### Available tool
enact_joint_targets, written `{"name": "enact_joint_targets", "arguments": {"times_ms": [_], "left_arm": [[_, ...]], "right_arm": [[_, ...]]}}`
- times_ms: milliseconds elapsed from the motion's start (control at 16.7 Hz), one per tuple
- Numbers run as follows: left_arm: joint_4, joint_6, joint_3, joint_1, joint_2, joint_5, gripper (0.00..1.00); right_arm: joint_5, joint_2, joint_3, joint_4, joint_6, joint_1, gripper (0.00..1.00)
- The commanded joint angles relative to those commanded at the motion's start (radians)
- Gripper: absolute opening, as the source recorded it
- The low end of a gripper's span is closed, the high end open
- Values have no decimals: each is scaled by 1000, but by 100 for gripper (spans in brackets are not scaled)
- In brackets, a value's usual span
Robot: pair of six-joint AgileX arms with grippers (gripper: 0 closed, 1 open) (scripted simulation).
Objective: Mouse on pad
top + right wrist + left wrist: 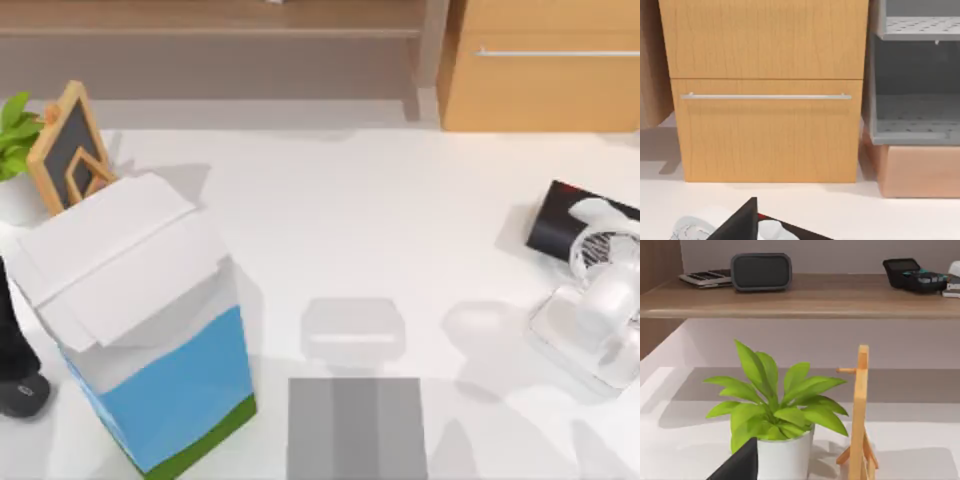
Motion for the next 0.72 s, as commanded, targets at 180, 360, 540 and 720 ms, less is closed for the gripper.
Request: {"name": "enact_joint_targets", "arguments": {"times_ms": [180, 360, 540, 720], "left_arm": [[1, 11, 6, 10, 10, -7, 100], [9, 104, 77, 70, 99, -54, 100], [-16, 291, 238, 125, 266, -105, 100], [-110, 567, 440, 155, 483, -138, 100]], "right_arm": [[0, 0, 0, 0, 0, 0, 100], [0, 0, 0, 0, 0, 0, 100], [0, 0, 0, 0, 0, 0, 100], [0, 0, 0, 0, 0, 0, 100]]}}
